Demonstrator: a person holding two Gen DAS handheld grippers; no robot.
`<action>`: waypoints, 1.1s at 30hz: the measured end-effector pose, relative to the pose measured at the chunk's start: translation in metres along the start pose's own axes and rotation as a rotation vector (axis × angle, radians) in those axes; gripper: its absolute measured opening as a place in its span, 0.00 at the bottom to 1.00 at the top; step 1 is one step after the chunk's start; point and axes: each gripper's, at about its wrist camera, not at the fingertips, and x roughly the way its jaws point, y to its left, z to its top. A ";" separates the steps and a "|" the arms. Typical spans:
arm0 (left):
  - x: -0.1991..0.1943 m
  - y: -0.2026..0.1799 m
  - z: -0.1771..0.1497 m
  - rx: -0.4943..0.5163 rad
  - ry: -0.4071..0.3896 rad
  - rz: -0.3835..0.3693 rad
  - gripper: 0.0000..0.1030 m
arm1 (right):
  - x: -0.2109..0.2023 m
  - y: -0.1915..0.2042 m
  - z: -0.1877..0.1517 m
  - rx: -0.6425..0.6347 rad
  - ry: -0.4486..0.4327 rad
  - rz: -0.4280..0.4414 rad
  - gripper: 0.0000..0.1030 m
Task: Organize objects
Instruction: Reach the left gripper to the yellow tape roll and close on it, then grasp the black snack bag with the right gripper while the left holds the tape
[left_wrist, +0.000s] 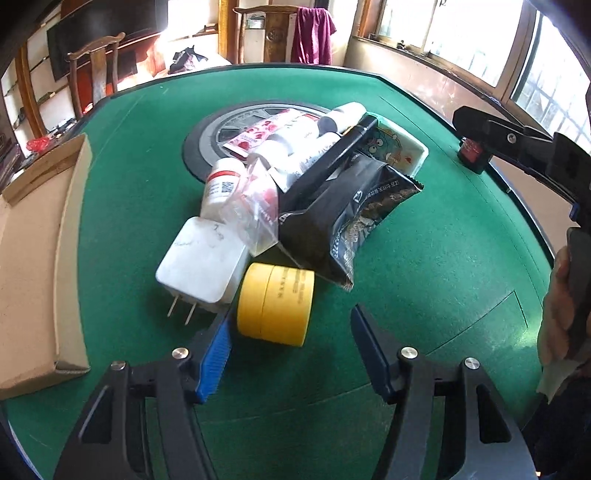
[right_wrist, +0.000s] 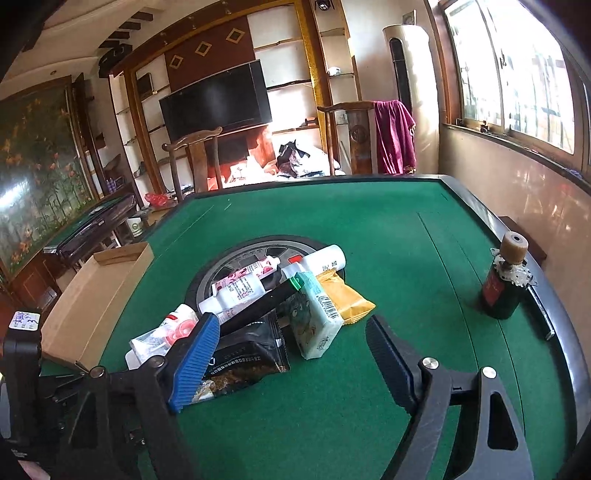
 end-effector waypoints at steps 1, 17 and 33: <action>0.003 -0.002 0.002 0.012 0.005 -0.002 0.50 | 0.001 0.000 0.000 0.002 0.007 0.005 0.83; -0.006 0.007 -0.011 -0.031 -0.046 -0.026 0.31 | 0.059 -0.021 -0.004 0.197 0.235 0.208 0.83; -0.005 0.017 -0.011 -0.060 -0.064 -0.073 0.31 | 0.050 0.023 -0.015 0.108 0.420 0.679 0.86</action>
